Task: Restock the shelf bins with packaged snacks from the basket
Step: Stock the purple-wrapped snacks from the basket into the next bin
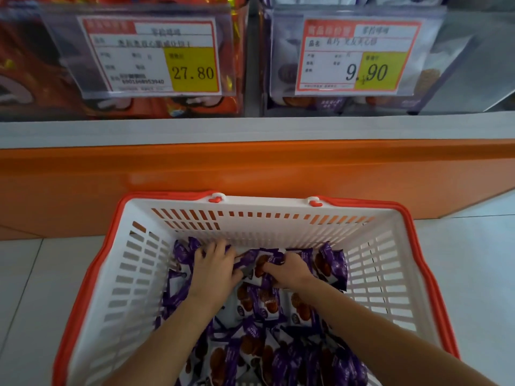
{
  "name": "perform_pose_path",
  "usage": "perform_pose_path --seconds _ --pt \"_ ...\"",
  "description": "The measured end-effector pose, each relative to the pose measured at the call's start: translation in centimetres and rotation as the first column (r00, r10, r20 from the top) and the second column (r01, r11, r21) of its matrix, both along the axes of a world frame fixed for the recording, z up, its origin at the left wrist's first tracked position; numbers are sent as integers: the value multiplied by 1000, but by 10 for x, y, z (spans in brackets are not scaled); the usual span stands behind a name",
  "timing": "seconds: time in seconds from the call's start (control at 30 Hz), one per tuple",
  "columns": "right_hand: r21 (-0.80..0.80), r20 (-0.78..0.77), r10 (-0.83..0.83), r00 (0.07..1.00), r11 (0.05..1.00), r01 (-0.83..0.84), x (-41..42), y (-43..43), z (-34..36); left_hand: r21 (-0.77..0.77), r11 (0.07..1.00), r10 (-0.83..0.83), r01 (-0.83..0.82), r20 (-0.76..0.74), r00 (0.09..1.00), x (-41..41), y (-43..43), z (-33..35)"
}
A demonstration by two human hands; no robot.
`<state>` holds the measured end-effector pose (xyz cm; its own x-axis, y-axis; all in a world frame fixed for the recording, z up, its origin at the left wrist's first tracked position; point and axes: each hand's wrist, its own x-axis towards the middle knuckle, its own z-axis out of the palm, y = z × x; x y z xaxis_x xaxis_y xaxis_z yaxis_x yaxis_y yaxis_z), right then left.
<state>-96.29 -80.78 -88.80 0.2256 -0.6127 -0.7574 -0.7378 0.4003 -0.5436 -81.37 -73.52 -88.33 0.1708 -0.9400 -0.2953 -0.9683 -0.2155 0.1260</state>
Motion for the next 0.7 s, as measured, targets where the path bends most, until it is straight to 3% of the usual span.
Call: perform_pose_path --seconds 0.07,0.2,0.37,0.53,0.7 --pt "54 43 -56 997 997 54 -10 -2 12 -93 995 -51 46 -52 997 -7 4 9" --pt "126 127 -160 979 981 144 -31 -4 39 -203 977 -2 -64 -305 952 -22 11 35" --pt "-62 154 -201 967 975 213 -50 -6 74 -298 947 -52 -120 -513 857 -37 10 53" --pt "-72 243 -315 918 937 341 -63 -9 105 -267 959 -108 -91 -646 756 -52 -4 92" --pt "21 462 -423 779 884 467 -71 -9 142 -215 961 -48 -175 -750 659 -66 -12 138"
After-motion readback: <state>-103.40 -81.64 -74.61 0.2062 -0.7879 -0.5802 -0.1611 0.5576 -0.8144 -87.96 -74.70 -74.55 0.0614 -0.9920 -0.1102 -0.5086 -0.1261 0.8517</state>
